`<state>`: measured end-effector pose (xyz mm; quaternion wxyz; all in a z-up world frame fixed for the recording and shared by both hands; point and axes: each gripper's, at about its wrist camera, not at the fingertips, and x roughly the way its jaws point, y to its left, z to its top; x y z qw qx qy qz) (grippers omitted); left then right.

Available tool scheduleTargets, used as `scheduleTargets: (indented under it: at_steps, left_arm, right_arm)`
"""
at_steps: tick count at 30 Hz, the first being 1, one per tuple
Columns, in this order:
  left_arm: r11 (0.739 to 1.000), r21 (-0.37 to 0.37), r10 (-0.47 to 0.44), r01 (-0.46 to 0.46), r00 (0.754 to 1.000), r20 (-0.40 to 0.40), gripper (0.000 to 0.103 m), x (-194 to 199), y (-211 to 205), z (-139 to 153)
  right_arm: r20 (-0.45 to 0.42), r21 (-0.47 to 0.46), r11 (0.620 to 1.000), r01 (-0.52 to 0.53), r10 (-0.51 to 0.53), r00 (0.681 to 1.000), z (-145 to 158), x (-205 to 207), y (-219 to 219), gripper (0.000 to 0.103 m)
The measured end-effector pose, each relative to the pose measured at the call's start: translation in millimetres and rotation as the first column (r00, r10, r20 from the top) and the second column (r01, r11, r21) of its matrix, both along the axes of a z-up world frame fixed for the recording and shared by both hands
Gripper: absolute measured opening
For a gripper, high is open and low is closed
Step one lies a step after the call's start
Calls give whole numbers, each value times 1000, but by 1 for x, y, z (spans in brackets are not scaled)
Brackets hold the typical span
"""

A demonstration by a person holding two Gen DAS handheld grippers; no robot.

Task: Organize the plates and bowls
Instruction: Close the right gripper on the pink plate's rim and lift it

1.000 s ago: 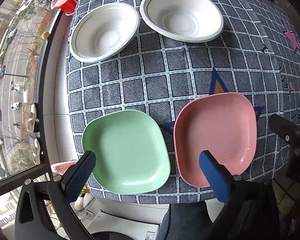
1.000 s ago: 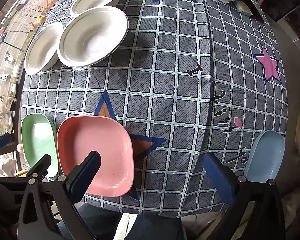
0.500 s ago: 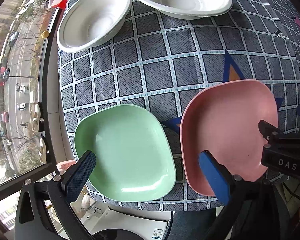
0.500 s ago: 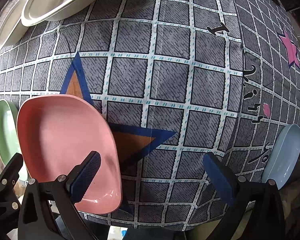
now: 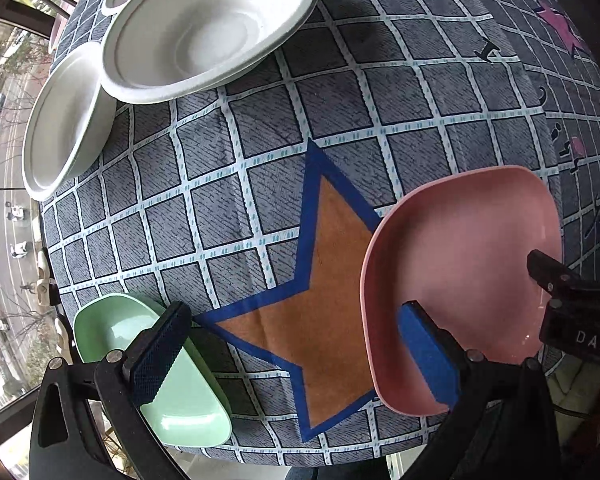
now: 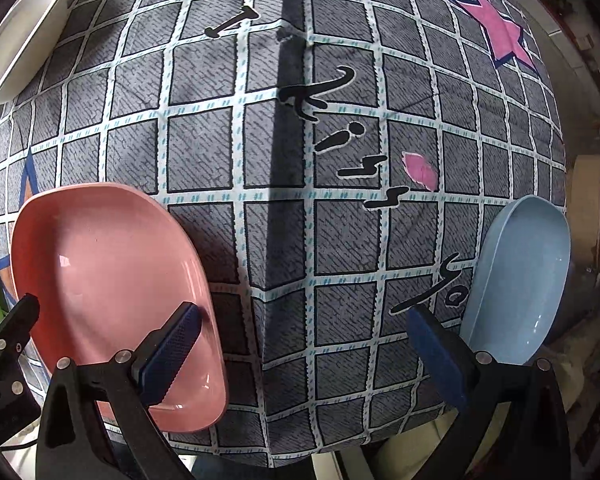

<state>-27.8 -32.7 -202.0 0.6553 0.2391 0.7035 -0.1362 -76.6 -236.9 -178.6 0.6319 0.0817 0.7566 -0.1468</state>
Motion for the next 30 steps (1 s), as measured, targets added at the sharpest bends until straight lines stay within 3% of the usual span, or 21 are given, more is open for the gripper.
scheduleTargets:
  at_steps: [5, 15, 20, 22, 27, 28, 30]
  left_arm:
    - [998, -18, 53, -55, 997, -61, 103, -2, -5, -19]
    - [977, -130, 158, -170, 983, -96, 103, -27, 26, -40]
    - [978, -108, 162, -176, 979, -125, 100, -17, 27, -39]
    - [983, -106, 138, -152, 982, -127, 93, -6, 10, -29]
    - [994, -107, 15, -26, 995, -102, 68, -12, -20, -15]
    - [994, -110, -7, -4, 995, -98, 64, -14, -24, -14]
    - [992, -125, -40, 27, 994, -100, 52, -19, -31, -9]
  right_arm:
    - [13, 105, 994, 28, -29, 999, -8, -19, -16, 103]
    - [79, 135, 990, 48, -59, 995, -30, -64, 6, 103]
    - [40, 149, 986, 69, -75, 996, -19, -39, -7, 103]
    - [49, 155, 985, 72, -80, 996, -17, -32, -8, 96]
    - [82, 189, 982, -14, -2, 997, 0, -27, 20, 46]
    - [81, 188, 982, -15, 0, 997, 0, -27, 23, 42]
    - [76, 218, 976, 4, -21, 997, -1, -27, 26, 24]
